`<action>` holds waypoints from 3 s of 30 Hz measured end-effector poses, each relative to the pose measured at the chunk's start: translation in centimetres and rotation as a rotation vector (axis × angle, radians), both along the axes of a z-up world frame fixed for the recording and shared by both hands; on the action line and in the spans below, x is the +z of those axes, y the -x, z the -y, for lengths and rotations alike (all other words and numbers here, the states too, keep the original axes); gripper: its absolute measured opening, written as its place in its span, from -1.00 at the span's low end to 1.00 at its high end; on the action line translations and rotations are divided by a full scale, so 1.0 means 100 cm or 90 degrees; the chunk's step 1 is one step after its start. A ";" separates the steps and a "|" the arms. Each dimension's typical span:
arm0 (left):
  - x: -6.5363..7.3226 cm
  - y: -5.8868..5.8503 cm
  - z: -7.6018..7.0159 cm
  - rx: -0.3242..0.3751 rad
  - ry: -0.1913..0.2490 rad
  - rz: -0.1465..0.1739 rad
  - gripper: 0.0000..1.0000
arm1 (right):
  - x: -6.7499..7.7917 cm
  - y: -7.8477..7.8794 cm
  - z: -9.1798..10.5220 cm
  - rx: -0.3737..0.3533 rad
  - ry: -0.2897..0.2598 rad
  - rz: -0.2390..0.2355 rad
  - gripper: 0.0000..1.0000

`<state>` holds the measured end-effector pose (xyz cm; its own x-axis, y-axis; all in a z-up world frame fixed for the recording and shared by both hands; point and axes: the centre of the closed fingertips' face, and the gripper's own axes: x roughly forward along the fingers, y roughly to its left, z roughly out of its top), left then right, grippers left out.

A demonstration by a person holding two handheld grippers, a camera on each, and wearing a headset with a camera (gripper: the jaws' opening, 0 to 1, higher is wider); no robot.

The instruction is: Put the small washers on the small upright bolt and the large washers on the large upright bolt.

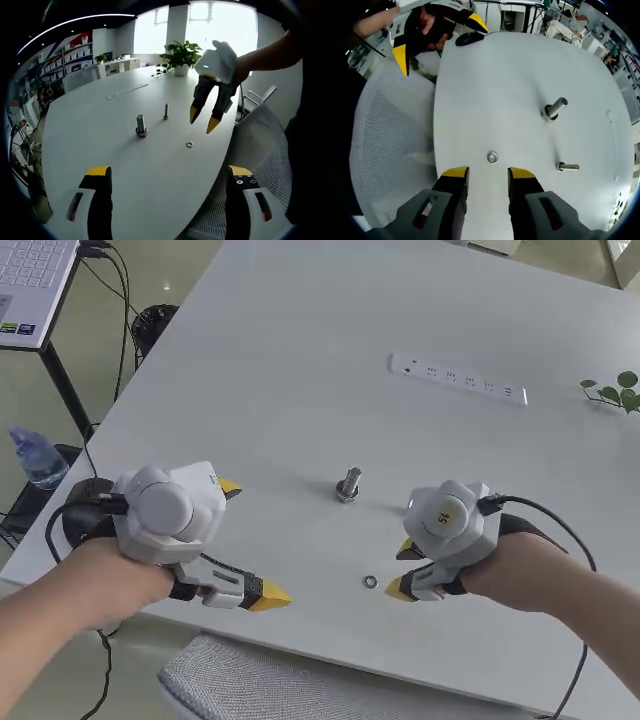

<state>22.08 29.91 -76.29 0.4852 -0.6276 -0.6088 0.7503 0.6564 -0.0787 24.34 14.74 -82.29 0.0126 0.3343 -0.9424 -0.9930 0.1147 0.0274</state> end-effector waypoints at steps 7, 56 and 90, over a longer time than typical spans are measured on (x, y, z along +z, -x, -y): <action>0.002 0.000 0.001 -0.009 -0.005 0.006 0.89 | -0.016 -0.004 0.001 -0.014 0.002 0.009 -0.37; -0.001 0.000 0.000 -0.016 0.005 -0.011 0.74 | -0.056 -0.011 -0.013 -0.018 0.027 0.019 -0.70; -0.001 0.005 0.003 -0.011 0.006 -0.016 0.66 | -0.053 -0.013 -0.009 -0.028 0.096 -0.037 -0.74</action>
